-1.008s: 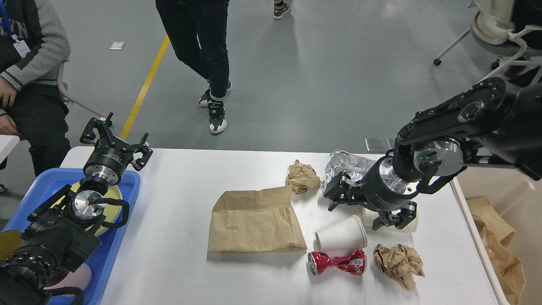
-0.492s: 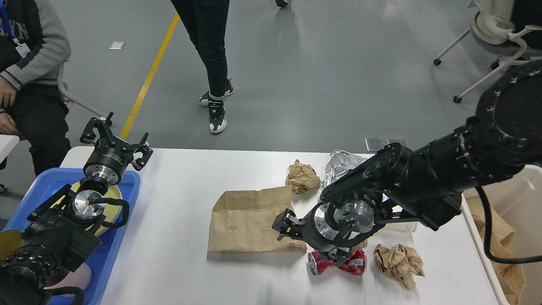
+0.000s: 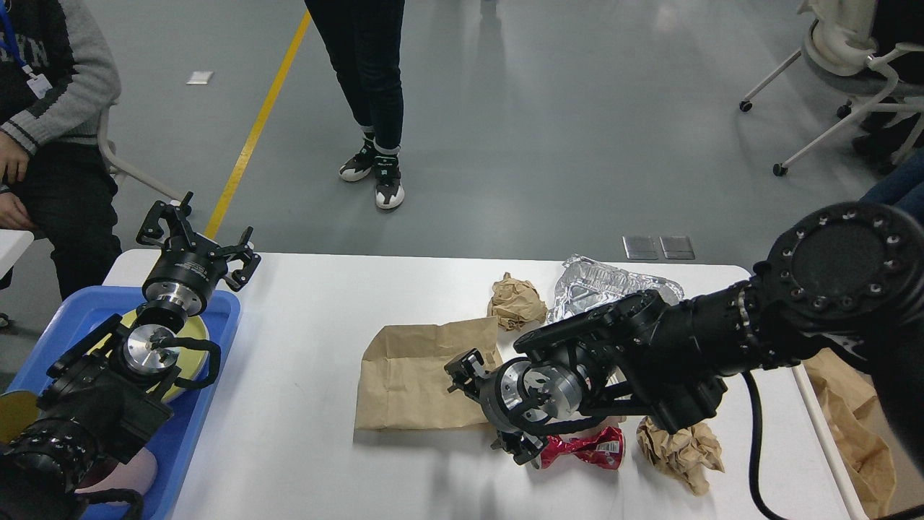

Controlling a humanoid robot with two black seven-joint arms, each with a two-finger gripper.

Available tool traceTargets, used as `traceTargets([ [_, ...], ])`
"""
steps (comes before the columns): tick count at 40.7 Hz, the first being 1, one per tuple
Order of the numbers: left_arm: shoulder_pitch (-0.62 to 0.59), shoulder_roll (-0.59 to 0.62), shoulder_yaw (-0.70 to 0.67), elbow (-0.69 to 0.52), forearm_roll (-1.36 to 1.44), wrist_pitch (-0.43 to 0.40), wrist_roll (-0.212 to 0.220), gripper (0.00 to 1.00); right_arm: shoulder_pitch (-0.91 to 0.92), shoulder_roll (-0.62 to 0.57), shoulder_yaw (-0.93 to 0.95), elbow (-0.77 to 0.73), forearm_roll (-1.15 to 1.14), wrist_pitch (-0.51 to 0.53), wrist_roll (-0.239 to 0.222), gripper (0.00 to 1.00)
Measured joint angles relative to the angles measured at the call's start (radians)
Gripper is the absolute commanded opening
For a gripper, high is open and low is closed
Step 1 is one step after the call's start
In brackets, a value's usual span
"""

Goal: Tidy desktop
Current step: 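Lower the right gripper and grasp the brown paper bag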

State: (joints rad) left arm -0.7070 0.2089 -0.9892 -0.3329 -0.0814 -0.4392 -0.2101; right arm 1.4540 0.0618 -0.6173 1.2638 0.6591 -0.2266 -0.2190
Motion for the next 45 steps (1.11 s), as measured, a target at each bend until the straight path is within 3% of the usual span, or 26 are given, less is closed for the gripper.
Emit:
traceTargets([
  [5, 0.000, 0.000, 0.000, 0.000, 0.000, 0.000, 0.000, 0.98, -0.085, 0.025, 0.045, -0.084, 0.001, -0.076, 0.063, 1.00],
  [21, 0.000, 0.001, 0.000, 0.000, 0.000, 0.000, -0.002, 0.98, -0.254, 0.092, 0.119, -0.250, -0.003, -0.185, 0.178, 0.97],
  [28, 0.000, 0.000, 0.000, 0.000, 0.000, 0.000, -0.002, 0.98, -0.297, 0.113, 0.140, -0.310, -0.003, -0.187, 0.199, 0.69],
  [30, 0.000, 0.000, 0.000, 0.000, 0.000, 0.000, -0.002, 0.98, -0.307, 0.116, 0.144, -0.325, -0.003, -0.187, 0.204, 0.54],
  [31, 0.000, 0.000, 0.000, 0.000, 0.000, 0.000, -0.002, 0.98, -0.312, 0.116, 0.145, -0.333, -0.003, -0.187, 0.208, 0.34],
  [34, 0.000, 0.000, 0.000, 0.000, 0.000, -0.001, -0.002, 0.98, -0.321, 0.117, 0.147, -0.345, -0.004, -0.185, 0.217, 0.20],
  [36, 0.000, 0.000, 0.000, 0.000, 0.000, -0.001, -0.002, 0.98, -0.323, 0.118, 0.147, -0.348, -0.012, -0.181, 0.220, 0.00],
  [45, 0.000, 0.000, 0.000, 0.000, 0.000, -0.001, -0.002, 0.98, -0.328, 0.122, 0.145, -0.339, -0.016, -0.170, 0.211, 0.00],
])
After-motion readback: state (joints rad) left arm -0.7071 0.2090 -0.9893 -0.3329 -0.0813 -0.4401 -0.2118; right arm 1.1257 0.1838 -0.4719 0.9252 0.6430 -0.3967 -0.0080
